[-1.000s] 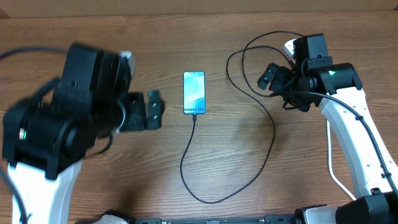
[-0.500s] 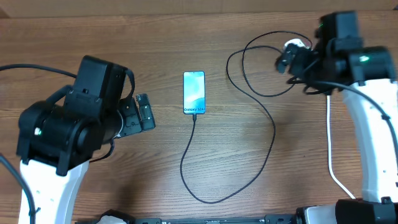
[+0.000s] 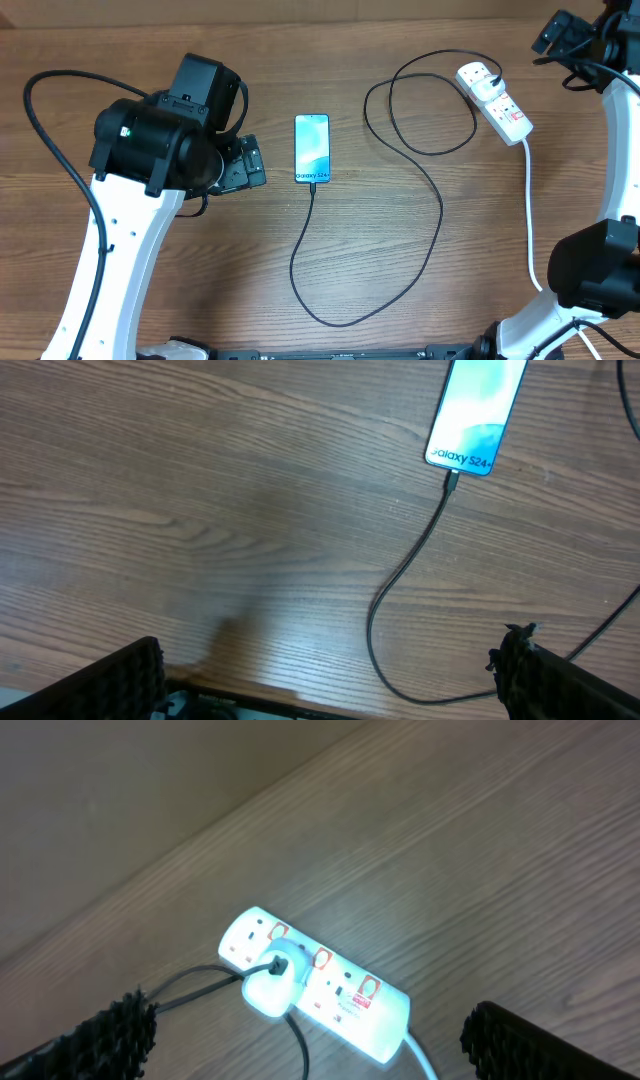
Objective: Plug charger to phone and switch on socket
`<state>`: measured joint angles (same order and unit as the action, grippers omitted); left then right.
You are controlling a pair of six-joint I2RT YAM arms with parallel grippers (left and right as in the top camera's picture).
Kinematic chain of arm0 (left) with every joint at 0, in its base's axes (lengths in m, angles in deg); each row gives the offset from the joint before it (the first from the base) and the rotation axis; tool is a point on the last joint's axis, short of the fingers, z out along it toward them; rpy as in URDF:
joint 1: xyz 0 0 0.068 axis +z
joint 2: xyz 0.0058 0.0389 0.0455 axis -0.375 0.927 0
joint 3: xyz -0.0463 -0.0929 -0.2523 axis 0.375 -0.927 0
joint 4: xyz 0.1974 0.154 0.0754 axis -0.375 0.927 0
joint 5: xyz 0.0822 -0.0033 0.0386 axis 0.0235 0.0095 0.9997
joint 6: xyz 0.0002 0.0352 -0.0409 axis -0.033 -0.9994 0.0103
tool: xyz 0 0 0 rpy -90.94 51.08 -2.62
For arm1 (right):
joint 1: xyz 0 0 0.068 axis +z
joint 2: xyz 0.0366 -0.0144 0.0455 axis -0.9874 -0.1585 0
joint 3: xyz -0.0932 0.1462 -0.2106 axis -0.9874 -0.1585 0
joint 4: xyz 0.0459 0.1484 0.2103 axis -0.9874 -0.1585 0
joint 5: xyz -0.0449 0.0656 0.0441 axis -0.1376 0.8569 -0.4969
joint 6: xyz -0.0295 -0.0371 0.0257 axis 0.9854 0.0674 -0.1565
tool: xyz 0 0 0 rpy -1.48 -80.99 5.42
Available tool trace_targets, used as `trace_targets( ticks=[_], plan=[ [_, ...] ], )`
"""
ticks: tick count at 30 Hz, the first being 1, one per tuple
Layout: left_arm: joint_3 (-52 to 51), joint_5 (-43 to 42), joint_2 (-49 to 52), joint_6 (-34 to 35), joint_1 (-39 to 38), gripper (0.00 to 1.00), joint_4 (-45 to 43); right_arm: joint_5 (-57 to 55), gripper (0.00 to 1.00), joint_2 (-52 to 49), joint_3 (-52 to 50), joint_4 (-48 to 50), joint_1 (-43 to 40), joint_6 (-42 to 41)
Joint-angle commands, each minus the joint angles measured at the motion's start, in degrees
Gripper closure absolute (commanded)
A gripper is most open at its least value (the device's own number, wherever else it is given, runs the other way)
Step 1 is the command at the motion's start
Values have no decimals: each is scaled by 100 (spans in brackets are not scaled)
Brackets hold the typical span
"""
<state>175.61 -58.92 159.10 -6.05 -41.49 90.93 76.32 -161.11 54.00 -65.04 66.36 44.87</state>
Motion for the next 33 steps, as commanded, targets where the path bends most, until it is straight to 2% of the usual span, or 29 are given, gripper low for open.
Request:
trace_targets(
  ticks=[1, 4, 8, 20, 33],
  plan=[
    [-17, 55, 146, 57, 31, 0, -33, -391, 0, -251, -387, 743, 9, 68],
    [-15, -232, 144, 33, 28, 0, 81, -1480, 0, -769, -389, 817, -13, 70],
    [-15, -212, 142, 33, 26, 0, -72, -1283, 0, -1541, -389, 955, -35, 66],
    [-15, -212, 142, 33, 26, 1, -70, -992, 0, -2334, -402, 949, -35, 66],
    [-15, -212, 142, 33, 26, 0, -70, -706, 0, -2463, -402, 1161, -61, 22]
  ],
)
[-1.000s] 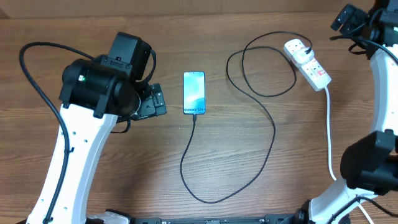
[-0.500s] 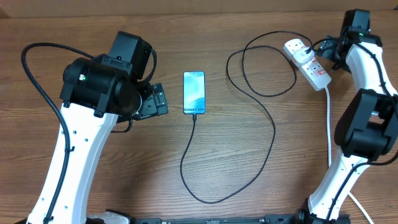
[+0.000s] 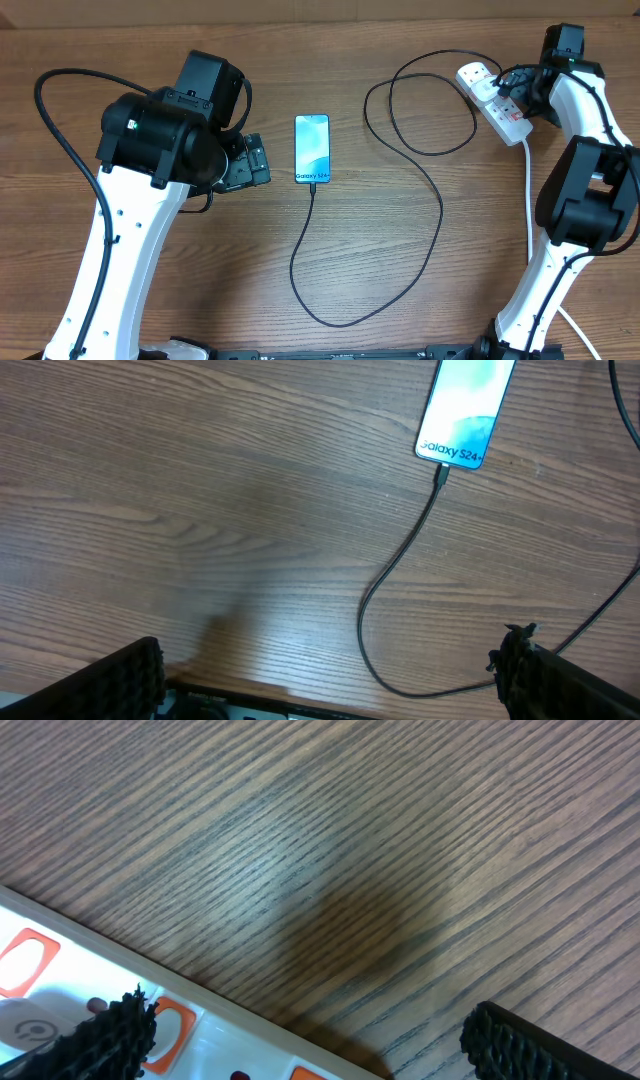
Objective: Plug charger to phone and switch on socket
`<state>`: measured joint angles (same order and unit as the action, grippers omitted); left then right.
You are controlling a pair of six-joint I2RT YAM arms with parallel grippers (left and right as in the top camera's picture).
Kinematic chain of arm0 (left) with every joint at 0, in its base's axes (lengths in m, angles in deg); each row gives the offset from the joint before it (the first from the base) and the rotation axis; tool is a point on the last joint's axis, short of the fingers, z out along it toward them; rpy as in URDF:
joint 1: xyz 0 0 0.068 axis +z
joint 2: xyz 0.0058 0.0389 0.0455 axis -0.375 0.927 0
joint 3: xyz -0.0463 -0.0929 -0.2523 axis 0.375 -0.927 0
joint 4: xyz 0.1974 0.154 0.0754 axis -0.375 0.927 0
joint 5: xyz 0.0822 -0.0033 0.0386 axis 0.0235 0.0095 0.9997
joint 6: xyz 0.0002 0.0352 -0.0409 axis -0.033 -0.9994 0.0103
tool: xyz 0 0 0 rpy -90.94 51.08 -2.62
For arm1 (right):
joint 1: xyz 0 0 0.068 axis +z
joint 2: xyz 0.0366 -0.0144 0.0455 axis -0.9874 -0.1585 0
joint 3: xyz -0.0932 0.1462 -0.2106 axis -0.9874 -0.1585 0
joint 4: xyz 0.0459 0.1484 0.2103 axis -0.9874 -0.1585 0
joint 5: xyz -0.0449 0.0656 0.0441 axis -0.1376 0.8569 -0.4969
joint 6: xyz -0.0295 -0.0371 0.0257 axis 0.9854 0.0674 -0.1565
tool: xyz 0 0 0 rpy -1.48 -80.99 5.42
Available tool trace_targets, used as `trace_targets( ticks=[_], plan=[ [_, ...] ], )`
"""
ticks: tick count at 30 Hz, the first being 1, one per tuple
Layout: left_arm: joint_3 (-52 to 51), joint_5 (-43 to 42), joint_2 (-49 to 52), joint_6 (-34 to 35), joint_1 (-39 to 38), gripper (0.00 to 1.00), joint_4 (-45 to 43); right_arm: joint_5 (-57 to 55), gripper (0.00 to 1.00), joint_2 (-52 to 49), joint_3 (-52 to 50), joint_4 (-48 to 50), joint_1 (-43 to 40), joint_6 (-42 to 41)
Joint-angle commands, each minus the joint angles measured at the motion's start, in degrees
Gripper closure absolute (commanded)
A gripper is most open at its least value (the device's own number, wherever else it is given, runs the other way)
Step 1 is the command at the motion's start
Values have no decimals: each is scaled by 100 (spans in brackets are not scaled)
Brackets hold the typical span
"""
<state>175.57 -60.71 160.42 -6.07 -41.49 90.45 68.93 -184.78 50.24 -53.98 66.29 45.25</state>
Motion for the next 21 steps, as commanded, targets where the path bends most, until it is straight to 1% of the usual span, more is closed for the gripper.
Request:
trace_targets(
  ticks=[1, 3, 5, 9, 14, 21],
  plan=[
    [-11, -33, 11, 35, 26, 1, -22, 39, 0, -105, -26, 57, -83, -15],
    [-11, -33, 11, 35, 26, 0, -22, 188, 0, -105, -26, 39, -192, -15],
    [-11, -33, 11, 35, 26, 0, -22, 763, 0, -107, -26, 59, -321, -15],
    [-11, -33, 11, 35, 26, 0, -22, 752, 0, -125, -26, 59, -310, -13],
    [-11, -33, 11, 35, 26, 0, -22, 697, 0, -402, -26, -111, -286, -15],
    [-11, -33, 11, 35, 26, 0, -22, 787, 0, -404, -24, -131, -111, -9]
  ],
)
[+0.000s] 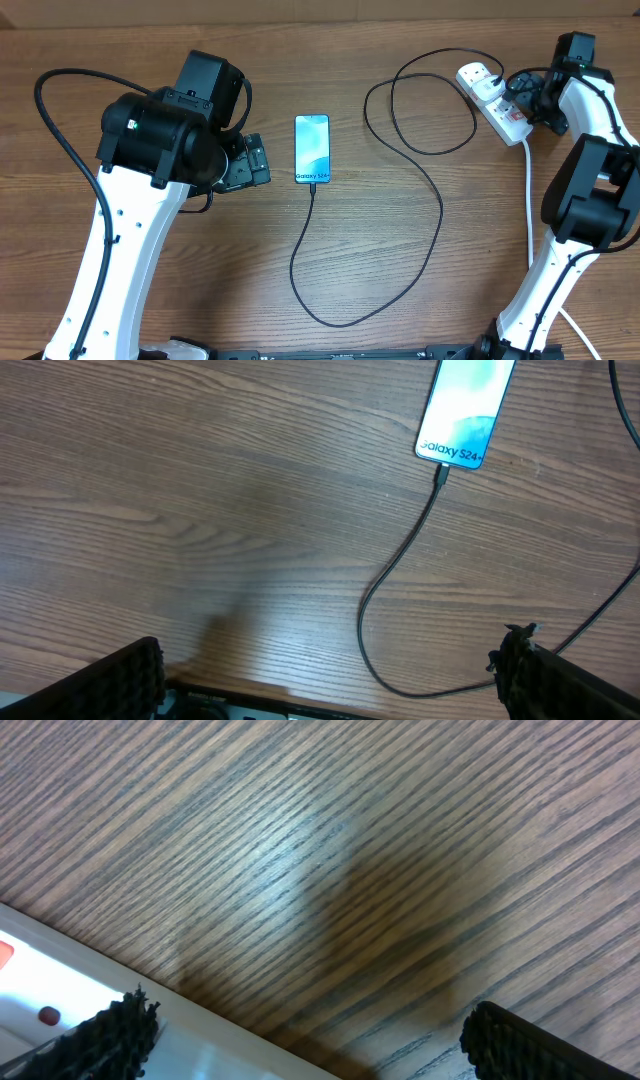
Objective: Plug charger to phone and switch on socket
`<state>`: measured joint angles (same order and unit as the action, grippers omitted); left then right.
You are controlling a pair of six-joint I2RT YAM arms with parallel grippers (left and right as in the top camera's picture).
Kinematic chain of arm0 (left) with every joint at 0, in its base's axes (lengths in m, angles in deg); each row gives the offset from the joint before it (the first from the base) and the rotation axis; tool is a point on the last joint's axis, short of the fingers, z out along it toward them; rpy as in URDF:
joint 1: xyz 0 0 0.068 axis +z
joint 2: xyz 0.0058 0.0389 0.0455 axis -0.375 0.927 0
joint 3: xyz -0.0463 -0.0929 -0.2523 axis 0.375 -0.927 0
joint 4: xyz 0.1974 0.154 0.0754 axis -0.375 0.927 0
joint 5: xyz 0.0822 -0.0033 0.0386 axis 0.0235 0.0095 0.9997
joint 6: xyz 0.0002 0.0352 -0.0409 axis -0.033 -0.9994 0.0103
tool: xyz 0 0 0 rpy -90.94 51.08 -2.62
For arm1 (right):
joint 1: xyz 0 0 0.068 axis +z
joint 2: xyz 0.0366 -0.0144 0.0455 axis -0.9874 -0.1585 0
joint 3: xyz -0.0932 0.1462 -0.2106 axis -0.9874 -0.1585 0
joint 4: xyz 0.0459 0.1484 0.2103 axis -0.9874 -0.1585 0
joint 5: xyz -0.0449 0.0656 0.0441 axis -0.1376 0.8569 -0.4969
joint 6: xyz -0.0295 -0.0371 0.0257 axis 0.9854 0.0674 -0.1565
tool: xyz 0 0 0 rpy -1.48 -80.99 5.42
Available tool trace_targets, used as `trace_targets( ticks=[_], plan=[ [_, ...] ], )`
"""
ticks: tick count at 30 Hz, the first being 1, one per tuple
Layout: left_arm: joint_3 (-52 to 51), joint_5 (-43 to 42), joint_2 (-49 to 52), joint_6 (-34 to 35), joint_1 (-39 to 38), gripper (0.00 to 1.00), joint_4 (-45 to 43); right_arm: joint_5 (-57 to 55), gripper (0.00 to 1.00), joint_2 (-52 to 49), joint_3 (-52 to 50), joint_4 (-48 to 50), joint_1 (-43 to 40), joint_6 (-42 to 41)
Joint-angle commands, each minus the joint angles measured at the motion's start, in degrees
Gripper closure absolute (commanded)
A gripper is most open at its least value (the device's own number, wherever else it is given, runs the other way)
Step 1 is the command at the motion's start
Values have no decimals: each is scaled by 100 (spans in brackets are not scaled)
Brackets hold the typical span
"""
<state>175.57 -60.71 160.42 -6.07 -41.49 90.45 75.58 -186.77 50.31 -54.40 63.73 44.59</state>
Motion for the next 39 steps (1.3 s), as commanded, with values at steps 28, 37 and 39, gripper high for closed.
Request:
trace_targets(
  ticks=[28, 37, 39],
  plan=[
    [-11, -33, 11, 35, 26, 0, -24, 420, 0, -205, -31, -269, 144, 223],
    [-11, -33, 11, 35, 26, 0, -22, 422, 0, -205, -31, -376, 144, 223],
    [-11, -31, 11, 35, 26, 0, -22, 533, 0, -205, -31, -393, 144, 227]
  ],
)
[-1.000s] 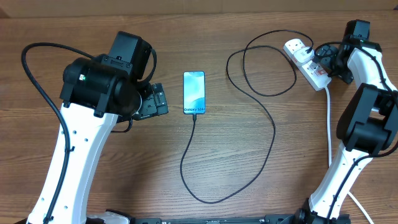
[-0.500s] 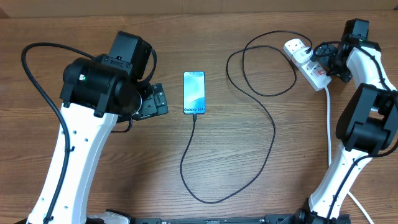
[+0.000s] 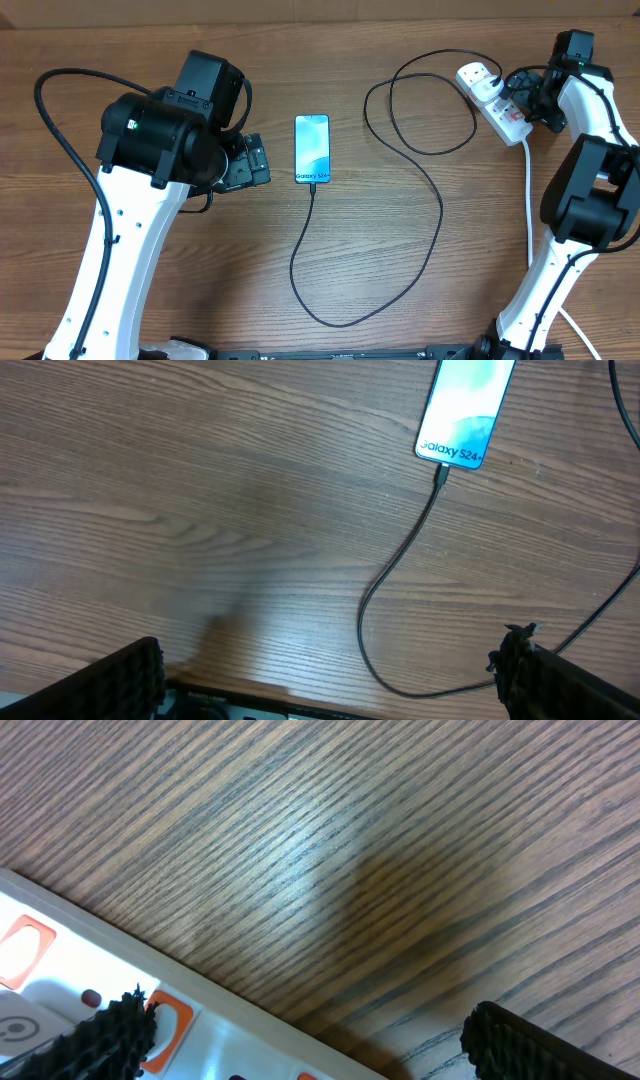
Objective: Plug charger to phone and switch on socket
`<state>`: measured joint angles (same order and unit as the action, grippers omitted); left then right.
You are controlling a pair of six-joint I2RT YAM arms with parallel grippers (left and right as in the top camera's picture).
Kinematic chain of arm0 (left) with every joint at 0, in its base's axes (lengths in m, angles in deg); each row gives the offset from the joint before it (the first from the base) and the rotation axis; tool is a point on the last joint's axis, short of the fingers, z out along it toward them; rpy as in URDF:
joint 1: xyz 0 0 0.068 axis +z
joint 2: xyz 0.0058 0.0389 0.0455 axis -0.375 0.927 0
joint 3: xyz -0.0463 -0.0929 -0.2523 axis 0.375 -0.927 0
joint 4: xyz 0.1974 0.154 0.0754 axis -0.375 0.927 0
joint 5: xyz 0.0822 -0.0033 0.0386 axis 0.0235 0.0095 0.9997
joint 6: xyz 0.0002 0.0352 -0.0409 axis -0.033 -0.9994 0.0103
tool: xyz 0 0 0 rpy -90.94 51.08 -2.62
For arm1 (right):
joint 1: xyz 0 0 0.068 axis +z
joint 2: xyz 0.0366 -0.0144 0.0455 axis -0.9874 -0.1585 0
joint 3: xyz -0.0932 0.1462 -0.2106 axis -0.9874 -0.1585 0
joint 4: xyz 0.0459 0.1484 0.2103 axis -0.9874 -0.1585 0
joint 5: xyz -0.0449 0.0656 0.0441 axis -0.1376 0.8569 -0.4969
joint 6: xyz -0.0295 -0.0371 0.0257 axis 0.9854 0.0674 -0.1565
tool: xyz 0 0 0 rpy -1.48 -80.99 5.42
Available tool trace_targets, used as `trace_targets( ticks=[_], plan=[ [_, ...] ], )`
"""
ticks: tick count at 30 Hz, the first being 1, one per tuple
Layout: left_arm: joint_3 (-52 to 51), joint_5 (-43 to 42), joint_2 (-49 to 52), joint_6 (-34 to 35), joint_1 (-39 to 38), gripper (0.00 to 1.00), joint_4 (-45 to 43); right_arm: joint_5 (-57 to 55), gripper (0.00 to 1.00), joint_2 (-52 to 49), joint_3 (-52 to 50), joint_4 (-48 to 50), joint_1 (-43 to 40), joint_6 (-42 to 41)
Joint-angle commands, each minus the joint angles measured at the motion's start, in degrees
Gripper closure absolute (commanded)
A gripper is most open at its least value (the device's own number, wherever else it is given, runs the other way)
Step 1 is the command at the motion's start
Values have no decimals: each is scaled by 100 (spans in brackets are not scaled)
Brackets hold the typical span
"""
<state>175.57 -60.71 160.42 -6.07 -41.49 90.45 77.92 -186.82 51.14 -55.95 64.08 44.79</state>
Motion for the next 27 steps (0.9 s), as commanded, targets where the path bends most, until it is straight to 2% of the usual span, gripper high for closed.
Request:
trace_targets(
  ticks=[1, 19, 23, 27],
  plan=[
    [-11, -33, 11, 35, 26, 1, -24, 354, 0, -201, -114, -238, 109, 205],
    [-11, -33, 11, 35, 26, 1, -22, 437, 1, -188, -76, -431, 109, 205],
    [-11, -33, 11, 35, 26, 0, -22, 369, 1, -37, 321, -942, 74, 199],
    [-11, -33, 11, 35, 26, 0, -24, 245, 0, 675, 549, -1412, -24, 155]
  ],
)
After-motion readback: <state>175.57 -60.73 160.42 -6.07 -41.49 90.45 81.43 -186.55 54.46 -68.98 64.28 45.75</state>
